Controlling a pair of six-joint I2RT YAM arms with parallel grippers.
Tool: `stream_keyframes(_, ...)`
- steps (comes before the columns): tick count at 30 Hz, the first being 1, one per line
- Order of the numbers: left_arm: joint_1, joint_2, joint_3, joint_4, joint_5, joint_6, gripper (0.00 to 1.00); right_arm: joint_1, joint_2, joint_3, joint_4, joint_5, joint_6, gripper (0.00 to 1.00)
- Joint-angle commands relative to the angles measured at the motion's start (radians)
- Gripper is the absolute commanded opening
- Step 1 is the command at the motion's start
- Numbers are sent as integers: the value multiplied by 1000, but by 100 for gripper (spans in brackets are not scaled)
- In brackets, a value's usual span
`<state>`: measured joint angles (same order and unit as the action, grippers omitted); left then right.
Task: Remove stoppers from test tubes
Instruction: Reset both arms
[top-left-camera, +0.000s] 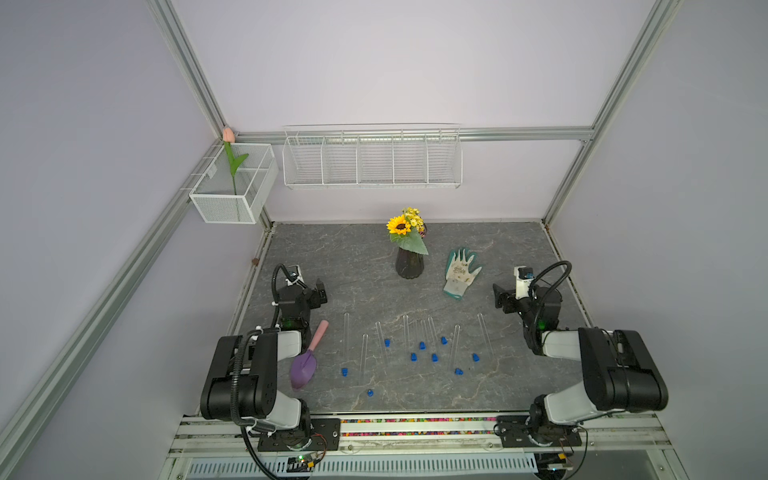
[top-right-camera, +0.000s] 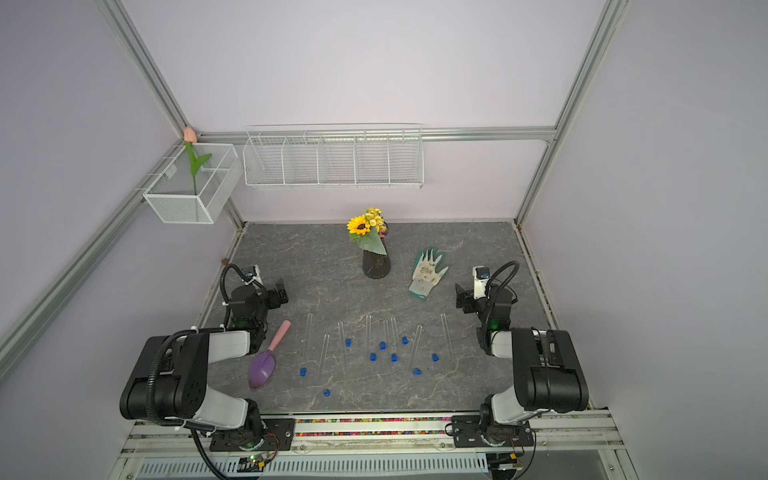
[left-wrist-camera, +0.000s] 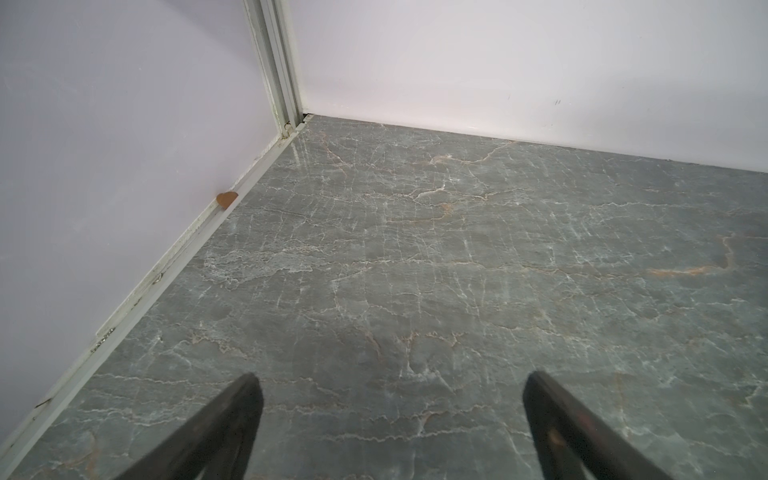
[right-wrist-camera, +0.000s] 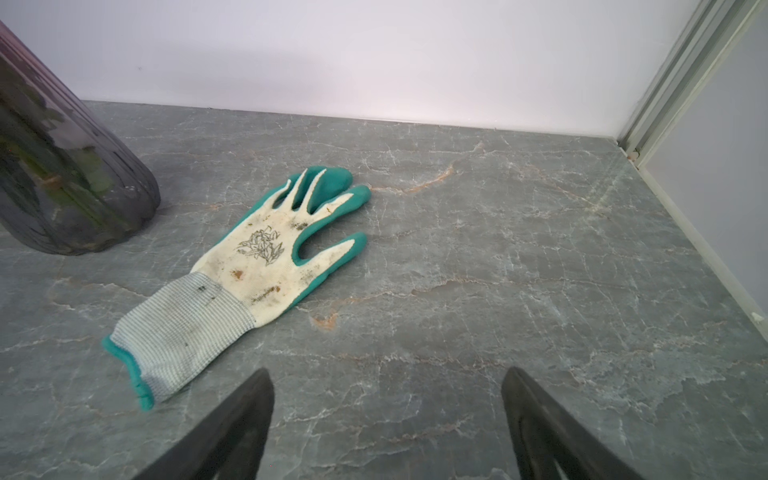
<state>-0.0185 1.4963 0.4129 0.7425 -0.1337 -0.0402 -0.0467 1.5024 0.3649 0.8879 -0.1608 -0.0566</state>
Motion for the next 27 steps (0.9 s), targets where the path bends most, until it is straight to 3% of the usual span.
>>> stream_keyframes(1, -3, 13, 23, 10, -5, 13, 99, 5, -4, 25, -50, 10, -16, 89)
stream_keyframes(5, -3, 13, 23, 10, -6, 13, 99, 3, 56, -8, 87, 87, 24, 88)
stream_keyframes(7, -3, 13, 23, 10, -5, 15, 99, 5, 28, 10, -5, 91, 17, 89)
stream_keyframes(10, -3, 20, 16, 35, -5, 19, 99, 4, 29, -3, 35, 89, 18, 88)
stream_keyframes(14, -3, 35, 0, 88, -2, 25, 99, 2, -88, 11, -97, 79, 16, 89)
stream_keyframes(19, -4, 48, -10, 128, -4, 25, 99, -8, 67, -15, 113, 44, 25, 88)
stream_keyframes(21, -3, 46, -9, 124, -3, 25, 99, -7, 24, 5, 2, 52, 14, 88)
stream_keyframes(23, -3, 44, -8, 121, -2, 25, 99, -5, 49, -9, 72, 56, 20, 89)
stream_keyframes(27, -3, 41, -7, 113, -2, 25, 99, -1, 41, -2, 43, 64, 16, 88)
